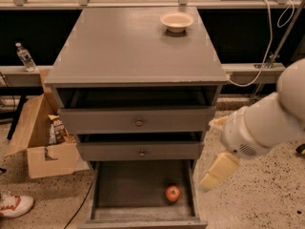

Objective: Pick apple from bottom drawer and place on counter

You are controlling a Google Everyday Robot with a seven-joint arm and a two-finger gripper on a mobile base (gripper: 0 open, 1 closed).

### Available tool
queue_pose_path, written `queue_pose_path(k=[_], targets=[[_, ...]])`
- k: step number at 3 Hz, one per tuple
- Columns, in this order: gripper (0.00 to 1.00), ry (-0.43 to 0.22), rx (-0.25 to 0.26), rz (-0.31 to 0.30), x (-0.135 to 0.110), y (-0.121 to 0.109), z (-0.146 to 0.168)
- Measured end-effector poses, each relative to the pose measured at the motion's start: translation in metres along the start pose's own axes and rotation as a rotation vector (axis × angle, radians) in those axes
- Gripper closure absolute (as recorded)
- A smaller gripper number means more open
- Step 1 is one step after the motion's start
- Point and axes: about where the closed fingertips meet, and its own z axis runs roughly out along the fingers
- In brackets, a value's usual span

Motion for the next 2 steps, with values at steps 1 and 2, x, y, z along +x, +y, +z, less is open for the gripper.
queue_pose_path(k=[1, 2], targets=[[0.0, -0.079, -0.049, 0.063, -0.001, 0.017, 0.073], [0.0, -0.101, 0.012, 0.064, -0.006, 0.004, 0.075]])
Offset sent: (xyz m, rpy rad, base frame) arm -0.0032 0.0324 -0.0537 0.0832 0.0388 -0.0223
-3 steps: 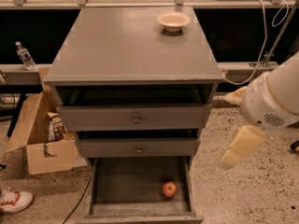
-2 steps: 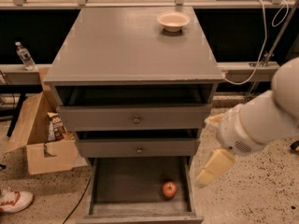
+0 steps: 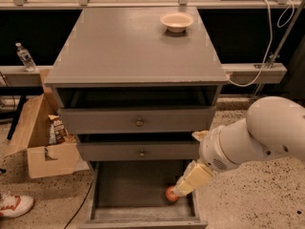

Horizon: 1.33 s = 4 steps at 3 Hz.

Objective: Pick apple from bottom drawer and place on counter

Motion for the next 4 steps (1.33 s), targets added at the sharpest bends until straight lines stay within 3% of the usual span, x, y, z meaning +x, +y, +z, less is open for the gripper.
queue_pose_path(k=[1, 2, 3, 4], targets=[[0.0, -0.001, 0.0, -0.001, 0.001, -0.001, 0.002], [0.0, -0.012, 0.002, -0.015, 0.022, -0.013, 0.034], [0.0, -0.045, -0.011, -0.06, 0.062, -0.038, 0.095], [0.0, -0.072, -0.065, -0.05, 0.094, -0.047, 0.152]])
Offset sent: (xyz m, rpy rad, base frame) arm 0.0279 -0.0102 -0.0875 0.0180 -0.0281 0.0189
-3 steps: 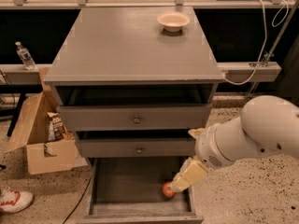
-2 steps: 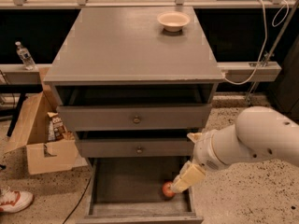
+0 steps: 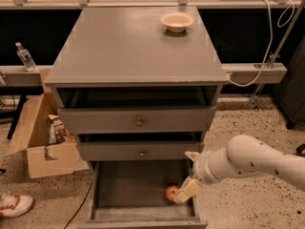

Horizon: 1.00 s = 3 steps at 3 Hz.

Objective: Pick apple from bottom drawer and place on counter

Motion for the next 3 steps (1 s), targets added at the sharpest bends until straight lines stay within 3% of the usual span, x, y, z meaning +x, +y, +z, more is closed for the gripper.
queue_pose_path(k=[1, 2, 3], targets=[[0.0, 0.0, 0.0, 0.0, 0.0, 0.0, 0.0], [0.0, 0.03, 0.015, -0.042, 0.01, -0.009, 0.014], [0.0, 0.039, 0.001, -0.109, 0.036, -0.03, 0.036]])
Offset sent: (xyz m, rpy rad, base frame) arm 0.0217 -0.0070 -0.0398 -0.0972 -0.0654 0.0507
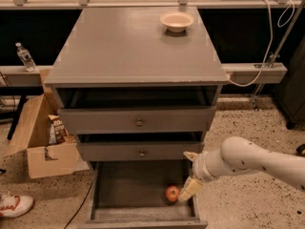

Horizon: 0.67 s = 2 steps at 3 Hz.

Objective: Pick apple from bottom drawer and place on counter

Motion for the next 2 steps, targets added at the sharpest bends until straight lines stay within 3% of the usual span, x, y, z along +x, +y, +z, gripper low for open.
queue_pose_path(k=[1, 2], targets=[[0.0, -0.031, -0.029, -0.066, 0.031, -0.02, 0.031], [0.0, -0.101, -0.07, -0.086, 0.083, -0.036, 0.088]])
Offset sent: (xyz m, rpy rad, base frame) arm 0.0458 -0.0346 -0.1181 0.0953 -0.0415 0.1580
